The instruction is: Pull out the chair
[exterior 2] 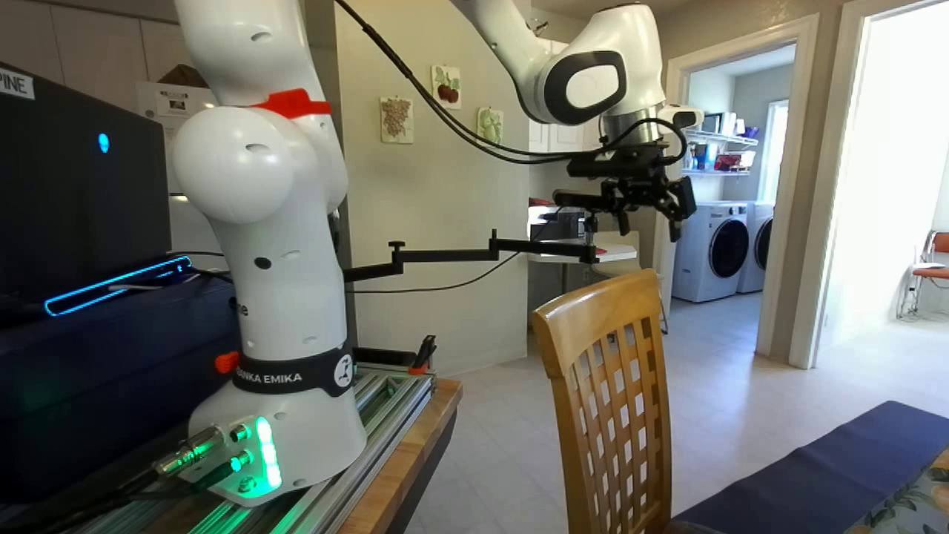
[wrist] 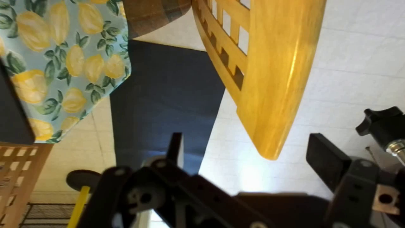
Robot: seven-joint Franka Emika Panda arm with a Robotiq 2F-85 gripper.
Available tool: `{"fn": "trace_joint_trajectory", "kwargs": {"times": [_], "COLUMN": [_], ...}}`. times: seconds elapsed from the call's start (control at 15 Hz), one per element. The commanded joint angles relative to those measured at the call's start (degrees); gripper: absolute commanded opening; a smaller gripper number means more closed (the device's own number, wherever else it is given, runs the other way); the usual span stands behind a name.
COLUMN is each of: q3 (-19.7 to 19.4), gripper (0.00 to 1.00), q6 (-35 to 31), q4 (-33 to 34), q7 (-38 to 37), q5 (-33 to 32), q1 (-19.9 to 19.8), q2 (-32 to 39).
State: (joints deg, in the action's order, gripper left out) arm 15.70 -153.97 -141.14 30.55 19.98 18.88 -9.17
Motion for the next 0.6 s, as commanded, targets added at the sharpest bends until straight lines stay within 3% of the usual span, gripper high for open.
{"fn": "trace_joint_trajectory", "kwargs": {"times": [0.0, 0.13, 0.2, 0.53], "q3": [-0.4, -0.4, -1.5, -1.5], "gripper": [1.0, 1.0, 1.0, 1.0], "q6": [-1.5, 0.2, -0.7, -0.5], "q4": [-1.7, -1.3, -0.1, -0.2], "q7": [-11.8, -17.5, -12.7, -16.0], "q5": [-8.4, -12.9, -9.8, -11.8], "q1": [-1.8, -3.1, -1.0, -1.8], "q2": [-2.4, -2.8, -0.8, -1.1]}}
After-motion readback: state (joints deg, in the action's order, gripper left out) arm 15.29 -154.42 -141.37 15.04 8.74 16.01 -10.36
